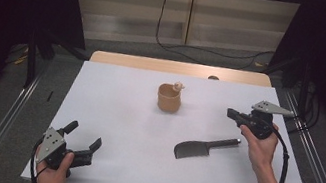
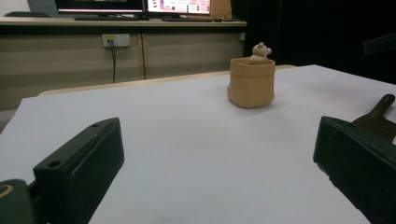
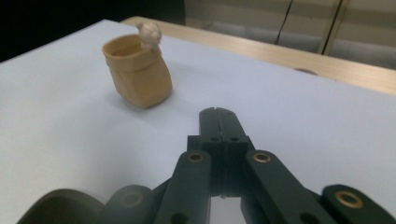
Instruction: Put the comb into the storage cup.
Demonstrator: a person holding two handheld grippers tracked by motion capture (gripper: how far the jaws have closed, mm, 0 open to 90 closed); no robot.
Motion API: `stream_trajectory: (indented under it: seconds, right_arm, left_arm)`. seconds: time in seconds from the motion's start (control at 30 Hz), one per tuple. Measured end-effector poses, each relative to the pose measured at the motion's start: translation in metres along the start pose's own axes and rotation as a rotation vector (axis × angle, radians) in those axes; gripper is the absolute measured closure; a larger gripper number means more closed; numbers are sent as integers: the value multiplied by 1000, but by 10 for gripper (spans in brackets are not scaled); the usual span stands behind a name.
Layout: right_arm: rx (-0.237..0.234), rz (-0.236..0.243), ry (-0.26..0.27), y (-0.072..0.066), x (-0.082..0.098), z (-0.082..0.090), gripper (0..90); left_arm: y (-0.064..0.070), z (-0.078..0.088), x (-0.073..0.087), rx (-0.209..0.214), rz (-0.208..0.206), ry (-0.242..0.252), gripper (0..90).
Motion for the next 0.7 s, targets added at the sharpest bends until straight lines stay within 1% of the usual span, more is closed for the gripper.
stream_trajectory:
  seconds: [0.07,0.1,0.13,0.2,0.27,0.4,0.53,0.57,0.6,0.7]
  right_arm:
    - [-1,1,-26,2,2,-1,900]
    - [-1,1,-26,2,2,-1,900]
    - [2,9,-54,3,4,-1,900]
    - [-3,12,-77,3,5,-2,900]
    - [14,17,-95,4,6,-2,900]
    - [19,9,-161,5,10,-5,900]
    - [30,8,-237,11,20,-10,900]
    - [30,8,-237,11,20,-10,900]
    - [34,18,-256,12,23,-12,900]
    - [40,25,-268,12,24,-13,900]
  left_arm:
    - [0,0,0,-2,-1,0,20]
    - [0,0,0,-2,-1,0,20]
    - [-1,1,0,-2,-9,-4,20]
    - [-1,1,0,-2,-11,-4,20]
    - [0,0,0,-1,-1,0,20]
    - [1,0,0,0,-7,-2,20]
    - [1,0,0,2,-6,-1,20]
    - [1,0,0,2,-6,-1,20]
    - [1,0,0,3,-4,-2,20]
    - [1,0,0,4,-9,-2,20]
Point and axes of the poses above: each handheld gripper's, and its own axes: z roughly backward along the jaws, x roughly out of its underside, y roughly to its right, the point moved 8 cm from there along -z, roughly forward along the jaws, and after that the axes turned 13 degrees about -z, right-handed, at the moved point
